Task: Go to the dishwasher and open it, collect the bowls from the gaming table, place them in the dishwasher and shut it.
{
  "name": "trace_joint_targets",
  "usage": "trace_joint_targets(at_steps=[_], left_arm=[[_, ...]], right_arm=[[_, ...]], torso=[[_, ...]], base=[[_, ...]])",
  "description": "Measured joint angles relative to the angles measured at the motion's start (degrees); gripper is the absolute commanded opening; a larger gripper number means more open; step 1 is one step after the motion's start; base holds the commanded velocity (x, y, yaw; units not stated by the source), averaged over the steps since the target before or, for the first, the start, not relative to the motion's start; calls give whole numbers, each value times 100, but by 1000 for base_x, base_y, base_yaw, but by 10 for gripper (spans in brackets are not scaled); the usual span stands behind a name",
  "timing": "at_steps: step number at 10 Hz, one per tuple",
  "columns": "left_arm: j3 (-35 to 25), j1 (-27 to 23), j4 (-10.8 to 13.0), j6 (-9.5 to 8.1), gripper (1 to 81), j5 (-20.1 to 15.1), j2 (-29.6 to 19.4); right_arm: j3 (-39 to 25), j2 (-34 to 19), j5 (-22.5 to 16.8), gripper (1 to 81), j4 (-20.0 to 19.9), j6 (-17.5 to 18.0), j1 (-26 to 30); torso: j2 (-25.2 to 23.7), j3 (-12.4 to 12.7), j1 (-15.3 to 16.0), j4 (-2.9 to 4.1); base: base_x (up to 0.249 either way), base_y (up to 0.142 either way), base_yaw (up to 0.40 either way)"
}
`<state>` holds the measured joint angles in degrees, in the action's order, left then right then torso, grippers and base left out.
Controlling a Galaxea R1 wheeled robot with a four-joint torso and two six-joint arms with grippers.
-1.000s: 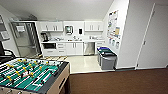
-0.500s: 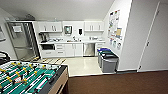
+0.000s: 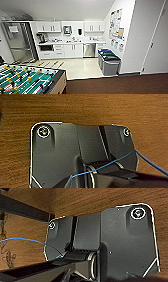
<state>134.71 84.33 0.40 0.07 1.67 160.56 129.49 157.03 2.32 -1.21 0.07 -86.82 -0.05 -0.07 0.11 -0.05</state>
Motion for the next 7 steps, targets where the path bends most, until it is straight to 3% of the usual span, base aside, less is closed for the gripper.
trace_joint_targets(at_steps=[7], left_arm=[[2,1,0,0,811,0,-1]], right_arm=[[2,-2,-4,811,0,0,2]], torso=[[0,0,0,0]], base=[[277,0,0]])
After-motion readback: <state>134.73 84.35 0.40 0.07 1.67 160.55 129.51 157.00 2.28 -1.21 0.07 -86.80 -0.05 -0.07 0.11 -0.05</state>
